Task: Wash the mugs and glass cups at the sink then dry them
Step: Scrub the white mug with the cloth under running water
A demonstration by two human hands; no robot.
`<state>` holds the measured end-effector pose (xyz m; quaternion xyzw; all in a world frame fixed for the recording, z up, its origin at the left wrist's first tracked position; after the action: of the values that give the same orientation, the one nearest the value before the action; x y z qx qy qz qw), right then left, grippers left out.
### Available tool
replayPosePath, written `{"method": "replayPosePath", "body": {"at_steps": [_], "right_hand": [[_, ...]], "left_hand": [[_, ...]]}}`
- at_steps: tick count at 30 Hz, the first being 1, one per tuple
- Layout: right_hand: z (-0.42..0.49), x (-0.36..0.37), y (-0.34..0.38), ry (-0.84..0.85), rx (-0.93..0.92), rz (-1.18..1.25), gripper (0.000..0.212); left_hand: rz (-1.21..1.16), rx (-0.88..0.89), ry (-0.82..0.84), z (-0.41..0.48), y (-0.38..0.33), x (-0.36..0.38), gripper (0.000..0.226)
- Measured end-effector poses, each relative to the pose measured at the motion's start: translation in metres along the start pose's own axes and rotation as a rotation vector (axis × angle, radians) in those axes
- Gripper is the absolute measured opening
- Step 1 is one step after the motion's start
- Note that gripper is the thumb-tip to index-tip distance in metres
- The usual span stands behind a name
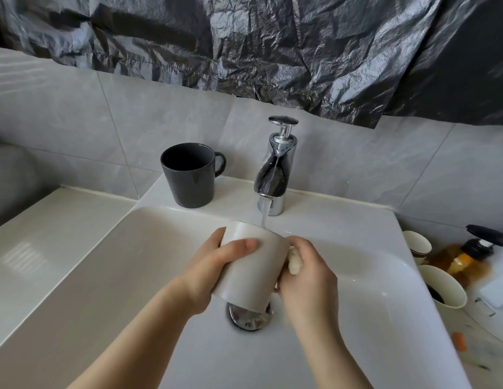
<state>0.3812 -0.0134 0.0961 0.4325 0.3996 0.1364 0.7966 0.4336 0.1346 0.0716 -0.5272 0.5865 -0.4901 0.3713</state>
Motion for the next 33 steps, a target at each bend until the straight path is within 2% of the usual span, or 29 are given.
{"method": "replayPosePath", "body": {"at_steps": [2, 4, 5, 6, 8, 9, 11, 12, 14, 16, 17, 20, 22, 25, 27, 29, 31, 33], "right_hand": [[-0.003, -0.014, 0.026, -0.197, -0.243, -0.062, 0.038], [-0.009, -0.028, 0.040, -0.368, -0.333, -0.028, 0.032], [-0.007, -0.034, 0.033, -0.399, -0.237, 0.055, 0.027], [-0.001, -0.034, 0.016, -0.385, -0.042, 0.160, 0.021], [0.002, -0.012, -0.026, -0.209, 0.441, 0.457, 0.003], [-0.002, 0.001, -0.035, -0.105, 0.619, 0.577, 0.010], [-0.012, 0.021, -0.038, 0.070, 0.802, 0.737, 0.026], [-0.016, 0.028, -0.034, 0.135, 0.824, 0.772, 0.024], [-0.027, 0.040, -0.022, 0.233, 0.810, 0.797, 0.015], [-0.033, 0.047, -0.013, 0.262, 0.794, 0.837, 0.008], [-0.032, 0.046, -0.013, 0.226, 0.782, 0.845, 0.002], [-0.018, 0.026, -0.020, 0.005, 0.666, 0.735, 0.013], [-0.015, 0.018, -0.026, -0.068, 0.658, 0.677, 0.016], [-0.019, 0.018, -0.040, -0.096, 0.702, 0.615, 0.017], [-0.019, 0.018, -0.041, -0.131, 0.684, 0.624, 0.022], [-0.015, 0.016, -0.030, -0.127, 0.575, 0.619, 0.026], [-0.012, 0.017, -0.018, -0.092, 0.519, 0.662, 0.020], [-0.011, 0.019, -0.013, -0.064, 0.583, 0.816, 0.023]], "left_hand": [[-0.035, -0.127, 0.019, -0.002, 0.012, 0.002, 0.085], [-0.068, -0.205, 0.088, -0.007, 0.017, 0.009, 0.067], [-0.073, -0.200, 0.095, -0.007, 0.016, 0.010, 0.063], [-0.067, -0.168, 0.081, -0.008, 0.012, 0.009, 0.067], [-0.038, -0.076, 0.051, -0.004, 0.005, 0.006, 0.082], [-0.025, -0.050, 0.036, -0.004, 0.005, 0.006, 0.084], [-0.065, -0.060, -0.032, -0.002, 0.009, 0.004, 0.073], [-0.114, -0.090, -0.078, -0.002, 0.012, 0.002, 0.071], [-0.226, -0.163, -0.125, 0.000, 0.018, -0.001, 0.081], [-0.315, -0.223, -0.094, -0.001, 0.016, -0.003, 0.071], [-0.325, -0.236, -0.062, -0.001, 0.015, -0.003, 0.064], [-0.295, -0.274, 0.019, -0.005, 0.015, 0.004, 0.054], [-0.287, -0.305, 0.045, -0.007, 0.018, 0.009, 0.050], [-0.209, -0.312, 0.021, -0.009, 0.021, 0.011, 0.062], [-0.108, -0.213, -0.062, -0.007, 0.017, 0.008, 0.077], [0.016, -0.089, -0.127, -0.006, 0.011, 0.007, 0.087], [-0.011, -0.117, -0.169, -0.005, 0.015, 0.003, 0.087], [-0.067, -0.202, -0.202, -0.004, 0.022, -0.004, 0.085]]}}
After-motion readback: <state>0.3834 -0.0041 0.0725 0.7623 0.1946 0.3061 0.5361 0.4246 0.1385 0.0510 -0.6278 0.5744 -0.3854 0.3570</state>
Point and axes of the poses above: each hand's wrist, its own z-axis towards the middle knuckle, its own x-axis out of the palm, y = z × x, the point moved 10 cm from there along z, towards the middle knuckle, and after that the axes turned 12 degrees about -y, right-handed, at the moved point
